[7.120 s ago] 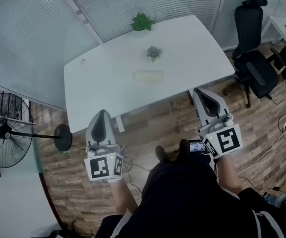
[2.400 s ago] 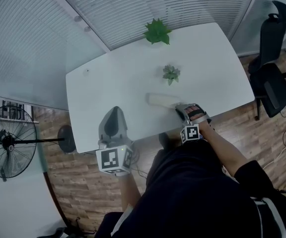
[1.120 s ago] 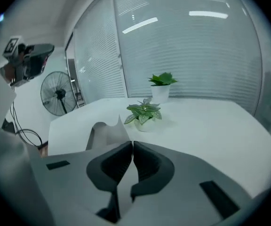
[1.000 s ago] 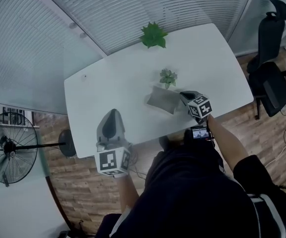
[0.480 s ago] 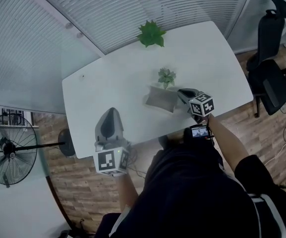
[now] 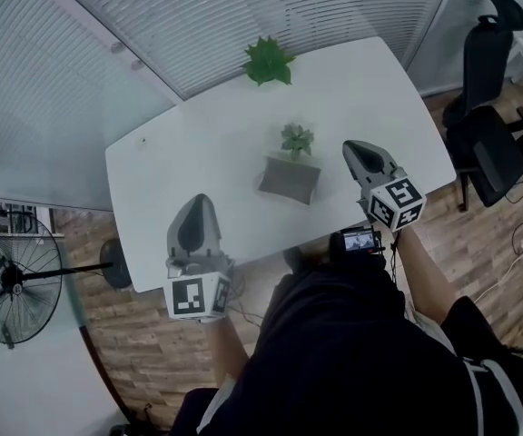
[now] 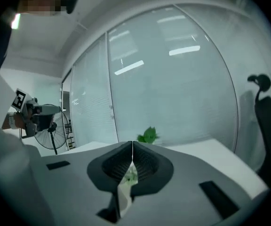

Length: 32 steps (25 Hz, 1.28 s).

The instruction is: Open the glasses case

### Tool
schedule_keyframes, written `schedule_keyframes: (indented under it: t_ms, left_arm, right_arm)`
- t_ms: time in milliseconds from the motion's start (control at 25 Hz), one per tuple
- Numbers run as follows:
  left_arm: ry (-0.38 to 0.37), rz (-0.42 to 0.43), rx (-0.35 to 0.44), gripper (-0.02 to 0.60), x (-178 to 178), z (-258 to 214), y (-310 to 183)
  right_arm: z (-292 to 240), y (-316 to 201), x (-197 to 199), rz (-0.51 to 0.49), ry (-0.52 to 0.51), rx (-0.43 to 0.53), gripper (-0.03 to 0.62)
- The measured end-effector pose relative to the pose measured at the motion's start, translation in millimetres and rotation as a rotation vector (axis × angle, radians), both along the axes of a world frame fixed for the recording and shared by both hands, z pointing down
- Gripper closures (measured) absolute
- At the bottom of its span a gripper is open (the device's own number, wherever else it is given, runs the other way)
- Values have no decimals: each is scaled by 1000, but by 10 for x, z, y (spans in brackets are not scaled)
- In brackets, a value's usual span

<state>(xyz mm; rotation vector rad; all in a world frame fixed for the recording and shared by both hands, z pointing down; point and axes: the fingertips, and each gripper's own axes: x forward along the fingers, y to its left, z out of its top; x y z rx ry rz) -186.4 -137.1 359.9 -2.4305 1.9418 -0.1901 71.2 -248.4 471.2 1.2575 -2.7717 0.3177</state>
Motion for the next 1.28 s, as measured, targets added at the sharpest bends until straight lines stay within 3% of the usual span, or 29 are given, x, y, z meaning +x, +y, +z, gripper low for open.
schedule_keyframes:
  t_ms: [240,400,680,1280]
  left_arm:
    - [-27,-34,37,583,-13,-217,-22]
    - [-21,-52,67,583,-6,-329,-29]
    - [-37,-57,108,583,-8,-528,-64]
    - [-39,-90,117,583,-30,-620,-64]
  right_arm:
    - [-1746,598,125,114,106,386,577]
    - [-2163,803,178,149,203,534,577]
    - [-1911,662,266,172,138,429,579]
    - [-1819,611,200,132,115,391,579]
